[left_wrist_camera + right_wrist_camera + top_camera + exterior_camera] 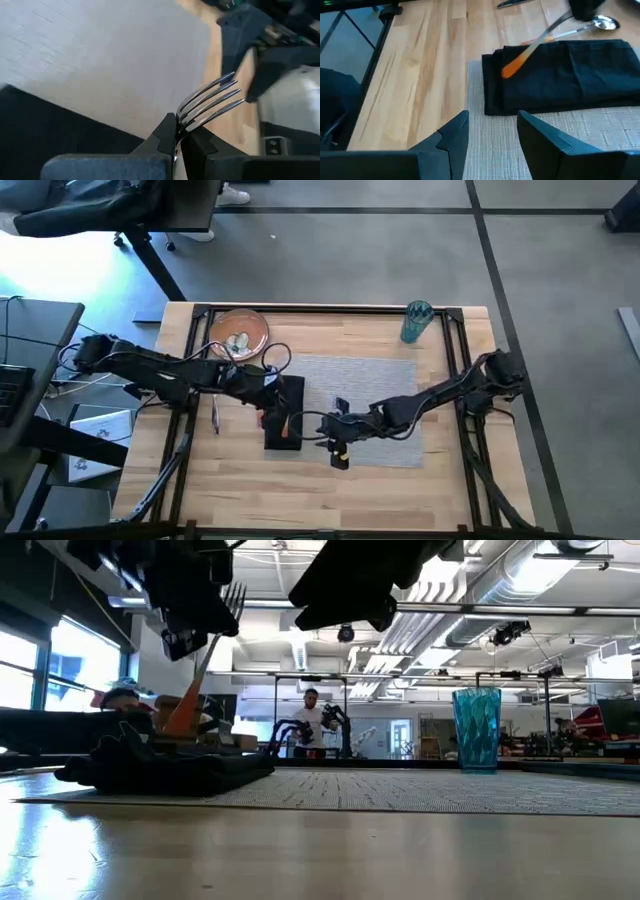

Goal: Set table place
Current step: Put the orange fork on the top of the black table napkin

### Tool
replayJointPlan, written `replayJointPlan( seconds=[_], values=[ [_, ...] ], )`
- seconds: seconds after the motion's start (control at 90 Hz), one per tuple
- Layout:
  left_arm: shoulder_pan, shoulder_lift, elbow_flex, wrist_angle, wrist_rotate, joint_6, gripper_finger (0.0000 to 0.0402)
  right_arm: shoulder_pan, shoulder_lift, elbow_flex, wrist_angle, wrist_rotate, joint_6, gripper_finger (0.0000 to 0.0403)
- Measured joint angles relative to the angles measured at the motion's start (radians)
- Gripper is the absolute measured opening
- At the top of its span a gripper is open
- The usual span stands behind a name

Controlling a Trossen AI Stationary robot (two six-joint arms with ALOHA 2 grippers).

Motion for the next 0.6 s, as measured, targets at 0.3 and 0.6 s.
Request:
replayJointPlan(
  seconds=[0.3, 0.6],
  values=[
    [0.088, -0.043, -0.236, 0.286, 0.114, -0.094, 0.0000, 0.012, 0.000, 0.000, 0.003, 0.027, 0.022, 0.0146],
    [0.168, -0.040, -0.306, 0.325, 0.099, -0.073, 0.0000, -0.018, 0.004, 0.000, 0.035, 0.028, 0.026, 0.0146]
  ],
)
